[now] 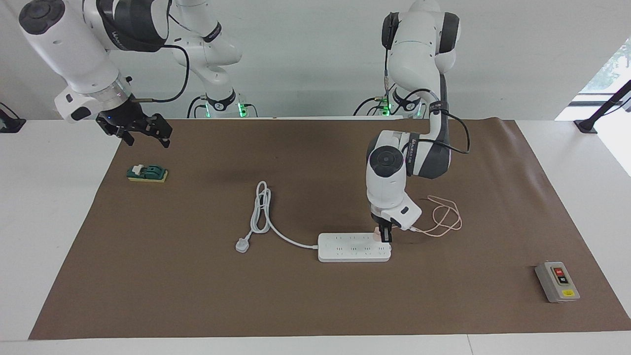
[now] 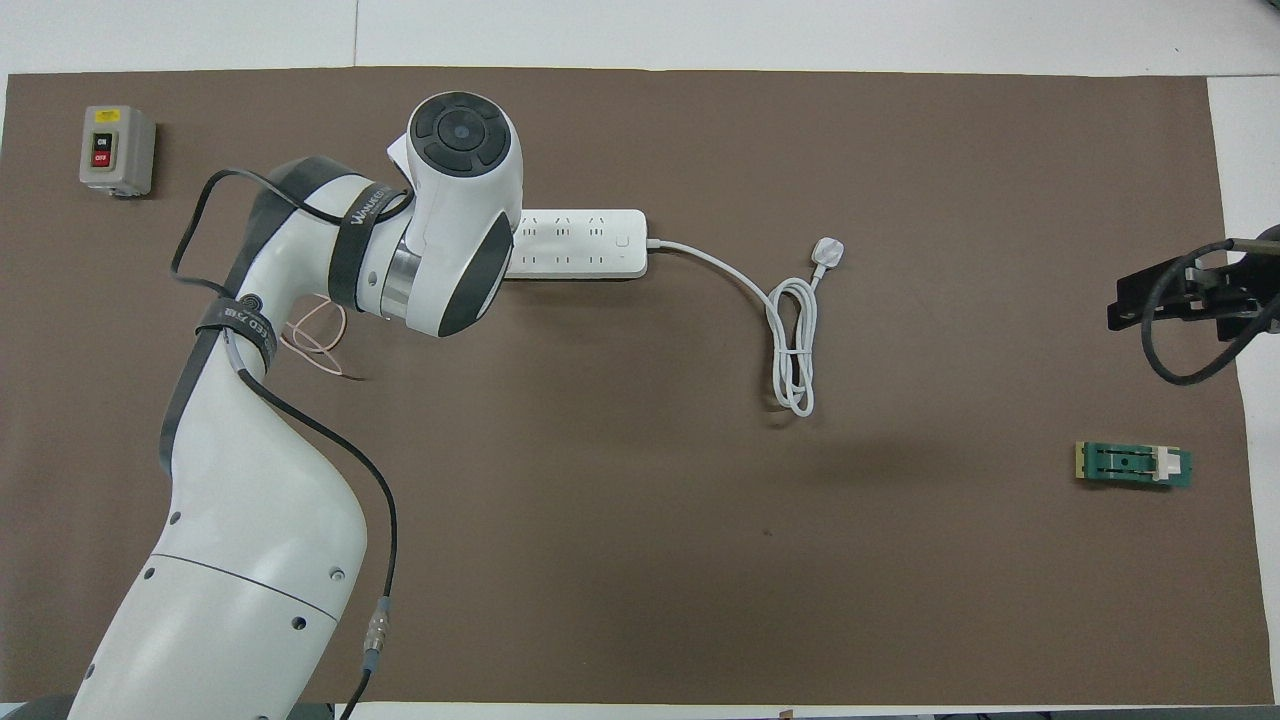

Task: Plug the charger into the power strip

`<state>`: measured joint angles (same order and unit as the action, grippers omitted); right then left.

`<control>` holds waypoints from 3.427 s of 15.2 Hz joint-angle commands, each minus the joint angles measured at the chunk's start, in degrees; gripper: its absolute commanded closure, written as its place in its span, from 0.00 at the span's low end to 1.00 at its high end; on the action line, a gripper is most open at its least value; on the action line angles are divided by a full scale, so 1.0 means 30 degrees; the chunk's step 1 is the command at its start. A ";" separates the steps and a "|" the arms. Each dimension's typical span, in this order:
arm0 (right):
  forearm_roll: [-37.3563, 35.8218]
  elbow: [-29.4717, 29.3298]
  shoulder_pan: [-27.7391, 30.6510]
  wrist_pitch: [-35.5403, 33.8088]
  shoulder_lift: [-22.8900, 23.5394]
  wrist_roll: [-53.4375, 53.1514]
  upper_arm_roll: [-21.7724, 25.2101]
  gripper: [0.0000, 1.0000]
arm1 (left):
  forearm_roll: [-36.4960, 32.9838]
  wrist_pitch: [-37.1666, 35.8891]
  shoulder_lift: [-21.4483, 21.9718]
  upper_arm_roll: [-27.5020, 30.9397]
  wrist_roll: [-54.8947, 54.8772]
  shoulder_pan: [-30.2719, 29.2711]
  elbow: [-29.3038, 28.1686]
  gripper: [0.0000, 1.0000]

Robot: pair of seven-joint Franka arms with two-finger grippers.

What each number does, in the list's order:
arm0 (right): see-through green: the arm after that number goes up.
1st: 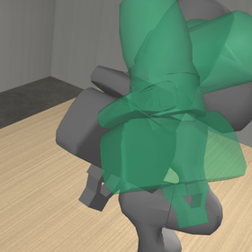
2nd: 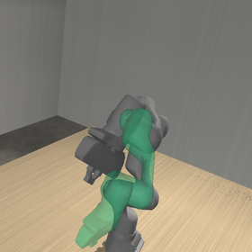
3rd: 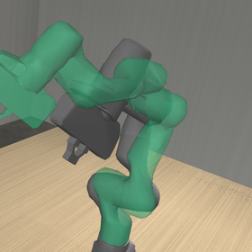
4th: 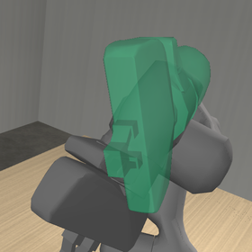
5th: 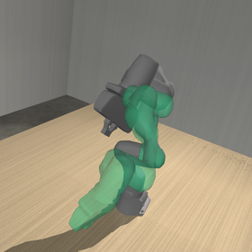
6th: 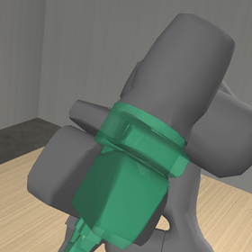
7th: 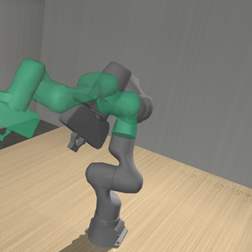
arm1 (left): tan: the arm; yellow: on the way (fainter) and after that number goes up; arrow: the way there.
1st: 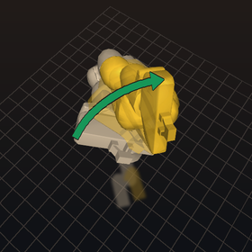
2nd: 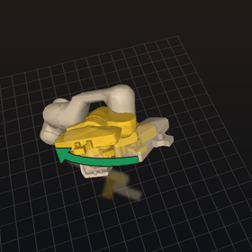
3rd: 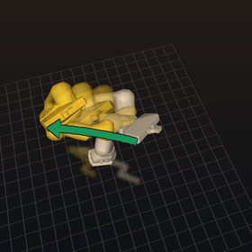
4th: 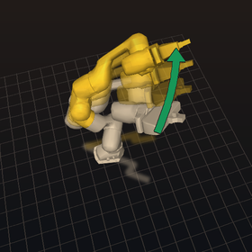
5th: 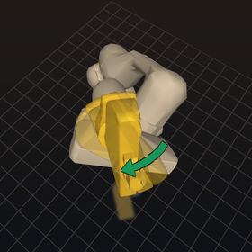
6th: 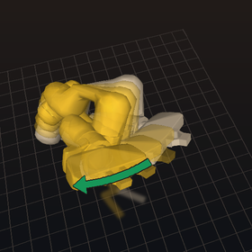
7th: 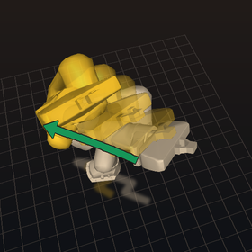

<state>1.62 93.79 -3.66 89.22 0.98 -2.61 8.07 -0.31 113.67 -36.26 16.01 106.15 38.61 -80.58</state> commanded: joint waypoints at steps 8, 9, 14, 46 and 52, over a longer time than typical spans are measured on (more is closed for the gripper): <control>-0.0131 0.0202 0.0136 0.0026 -0.0298 0.0283 -0.0141 0.00 | 0.1334 -0.1528 0.3058 0.0113 -0.3765 -0.1268 -0.0355 0.00; -0.0131 0.0202 0.0136 0.0026 -0.0298 0.0283 -0.0141 0.00 | 0.1334 -0.1937 0.3614 0.0113 -0.4817 -0.1588 -0.0384 0.00; -0.0131 0.0202 0.0136 0.0026 -0.0298 0.0283 -0.0141 0.00 | 0.1305 -0.2730 0.5228 0.0113 -1.1314 -0.3023 -0.0414 0.00; -0.0131 0.0202 0.0136 0.0026 -0.0298 0.0283 -0.0141 0.00 | -0.0950 -0.8592 1.2469 0.0026 -3.6410 -0.7626 -0.3813 0.00; -0.0131 0.0202 0.0136 0.0026 -0.0298 0.0283 -0.0141 0.00 | -0.0980 -0.8621 1.2409 -0.5704 -3.6352 -1.3153 -0.3842 0.00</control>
<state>1.62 93.79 -3.66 89.22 0.96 -2.61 8.07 -1.97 87.00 0.58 7.01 -2.31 6.54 -91.68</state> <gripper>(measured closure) 0.000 0.000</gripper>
